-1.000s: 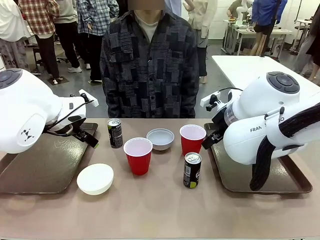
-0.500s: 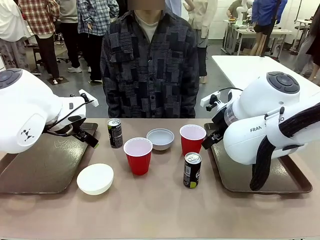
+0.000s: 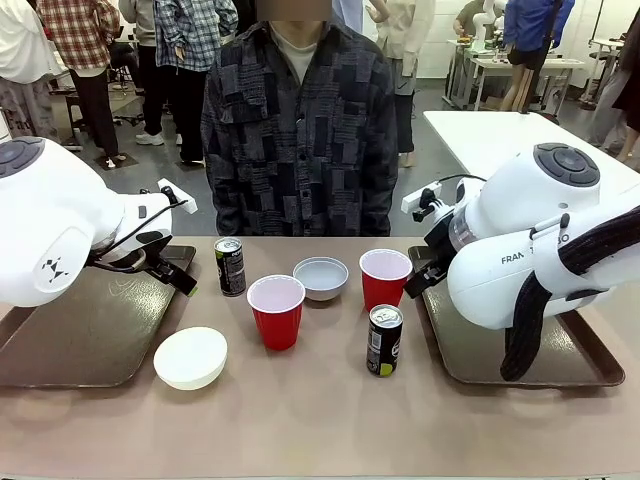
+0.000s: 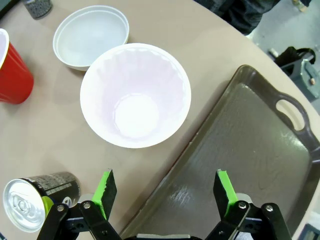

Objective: Prepare tableware on both trays.
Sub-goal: Pick up a Picnic Bowl from the table and place it on a Handle tray.

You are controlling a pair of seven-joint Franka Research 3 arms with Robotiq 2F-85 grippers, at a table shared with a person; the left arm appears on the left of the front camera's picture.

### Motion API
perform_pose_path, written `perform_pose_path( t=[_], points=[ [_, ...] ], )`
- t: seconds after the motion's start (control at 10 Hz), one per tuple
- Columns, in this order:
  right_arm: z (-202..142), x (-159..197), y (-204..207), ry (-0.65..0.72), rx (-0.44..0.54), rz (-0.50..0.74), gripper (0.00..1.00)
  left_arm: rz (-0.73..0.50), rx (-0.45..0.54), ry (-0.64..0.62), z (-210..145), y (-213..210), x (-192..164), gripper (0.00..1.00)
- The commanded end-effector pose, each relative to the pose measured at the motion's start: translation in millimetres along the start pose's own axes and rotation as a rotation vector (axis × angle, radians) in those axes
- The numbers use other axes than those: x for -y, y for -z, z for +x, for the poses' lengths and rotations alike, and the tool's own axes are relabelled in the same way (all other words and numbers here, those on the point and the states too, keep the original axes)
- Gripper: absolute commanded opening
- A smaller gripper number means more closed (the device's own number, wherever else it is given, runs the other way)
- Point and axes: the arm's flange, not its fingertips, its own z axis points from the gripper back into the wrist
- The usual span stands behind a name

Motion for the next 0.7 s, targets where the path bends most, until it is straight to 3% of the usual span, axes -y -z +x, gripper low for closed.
perform_pose_path(
  t=[0.0,0.3,0.6],
  points=[
    [1.3,-1.8,-22.1,0.008,-0.022,-0.045,1.0,-0.003,-0.02,-0.001,1.7,-17.6,0.5,1.0],
    [-36.0,-12.5,-94.7,0.051,-0.104,-0.049,1.0,-0.094,-0.072,0.023,-17.6,-85.3,9.3,1.0],
    [-106.7,-39.1,-135.9,0.059,-0.203,-0.011,1.0,-0.167,-0.136,0.035,-58.0,-129.3,23.8,1.0]
  ],
)
